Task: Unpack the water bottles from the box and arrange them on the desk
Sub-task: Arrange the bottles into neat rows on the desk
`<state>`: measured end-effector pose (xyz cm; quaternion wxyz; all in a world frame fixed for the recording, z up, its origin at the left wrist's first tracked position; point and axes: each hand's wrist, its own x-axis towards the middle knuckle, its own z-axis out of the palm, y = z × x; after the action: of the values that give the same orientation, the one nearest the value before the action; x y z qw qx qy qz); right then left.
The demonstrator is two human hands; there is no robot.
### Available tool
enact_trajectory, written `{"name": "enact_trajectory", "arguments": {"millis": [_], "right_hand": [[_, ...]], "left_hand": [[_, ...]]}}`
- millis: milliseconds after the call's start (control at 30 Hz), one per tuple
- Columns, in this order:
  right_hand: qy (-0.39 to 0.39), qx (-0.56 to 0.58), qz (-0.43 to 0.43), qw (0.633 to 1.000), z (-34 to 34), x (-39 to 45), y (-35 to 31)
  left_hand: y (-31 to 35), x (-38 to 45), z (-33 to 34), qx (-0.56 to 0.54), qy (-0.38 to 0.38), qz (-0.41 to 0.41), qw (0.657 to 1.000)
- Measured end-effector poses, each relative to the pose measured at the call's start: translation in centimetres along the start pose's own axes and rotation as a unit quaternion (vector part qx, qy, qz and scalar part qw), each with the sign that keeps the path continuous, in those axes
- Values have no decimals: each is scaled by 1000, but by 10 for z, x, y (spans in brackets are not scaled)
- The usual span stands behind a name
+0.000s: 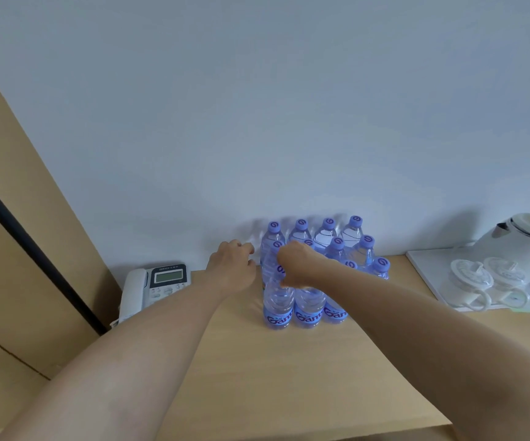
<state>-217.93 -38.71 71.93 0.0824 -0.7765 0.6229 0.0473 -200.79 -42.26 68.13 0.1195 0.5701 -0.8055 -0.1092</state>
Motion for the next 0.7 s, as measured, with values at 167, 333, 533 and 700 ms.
{"name": "enact_trajectory", "arguments": {"millis": [167, 333, 533, 700], "right_hand": [[-4, 19, 8, 1000, -11, 8, 10], [-46, 37, -23, 998, -26, 26, 13], [-43, 41, -40, 997, -39, 47, 19], [42, 36, 14, 998, -30, 63, 24]], "left_hand": [[1, 7, 0, 5, -18, 5, 1000], [-2, 22, -7, -5, 4, -10, 1000], [-12, 36, -9, 7, -2, -39, 999], [-13, 45, -9, 14, -10, -46, 999]]}}
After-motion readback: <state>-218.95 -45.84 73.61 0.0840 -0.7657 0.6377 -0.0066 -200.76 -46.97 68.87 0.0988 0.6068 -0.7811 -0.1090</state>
